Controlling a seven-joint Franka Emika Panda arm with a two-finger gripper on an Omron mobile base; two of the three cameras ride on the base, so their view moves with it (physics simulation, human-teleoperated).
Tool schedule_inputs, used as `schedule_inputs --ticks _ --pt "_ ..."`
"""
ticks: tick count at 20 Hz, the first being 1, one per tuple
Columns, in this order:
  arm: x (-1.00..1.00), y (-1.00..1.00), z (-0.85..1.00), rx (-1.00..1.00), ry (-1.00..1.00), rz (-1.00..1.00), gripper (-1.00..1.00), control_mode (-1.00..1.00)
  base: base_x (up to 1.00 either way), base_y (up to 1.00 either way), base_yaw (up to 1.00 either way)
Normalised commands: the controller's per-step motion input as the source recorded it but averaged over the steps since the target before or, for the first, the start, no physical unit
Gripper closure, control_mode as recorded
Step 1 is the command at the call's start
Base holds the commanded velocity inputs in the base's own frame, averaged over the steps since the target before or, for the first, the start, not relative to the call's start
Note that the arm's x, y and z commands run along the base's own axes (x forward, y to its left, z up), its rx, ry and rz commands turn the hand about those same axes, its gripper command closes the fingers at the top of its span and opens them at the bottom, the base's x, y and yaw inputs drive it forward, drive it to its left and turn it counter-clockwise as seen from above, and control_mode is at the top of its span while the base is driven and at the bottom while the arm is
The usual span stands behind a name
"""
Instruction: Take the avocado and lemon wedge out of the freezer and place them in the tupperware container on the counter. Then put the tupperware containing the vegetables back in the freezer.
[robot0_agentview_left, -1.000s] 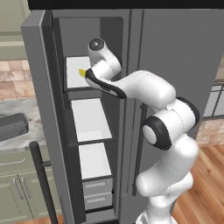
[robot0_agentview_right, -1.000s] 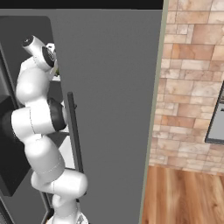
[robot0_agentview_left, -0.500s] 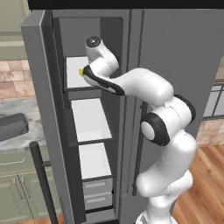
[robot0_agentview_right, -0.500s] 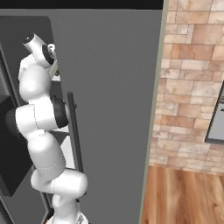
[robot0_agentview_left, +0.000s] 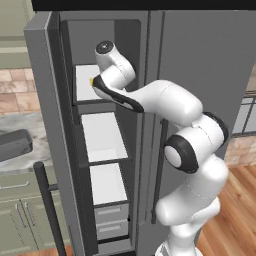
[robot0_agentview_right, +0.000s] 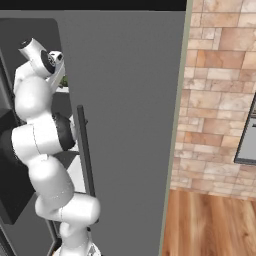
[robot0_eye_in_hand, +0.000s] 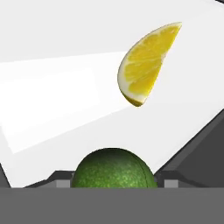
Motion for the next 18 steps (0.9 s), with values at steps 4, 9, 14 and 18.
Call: schedule_inputs --ticks 4,9,14,18 --pt "-0.91 -0.03 0.0 0.0 -0.15 0.0 1.0 -1.0 0.0 0.0 0.0" --pt "-0.83 -0.12 0.01 0.03 -0.15 0.0 1.0 -1.0 0.0 0.0 0.0" --pt "-0.75 -0.03 0.08 0.13 -0.11 0.01 1.0 -1.0 0.0 0.0 0.0" --pt "-0.67 0.0 0.23 0.21 -0.07 0.05 1.0 -1.0 0.0 0.0 0.0"
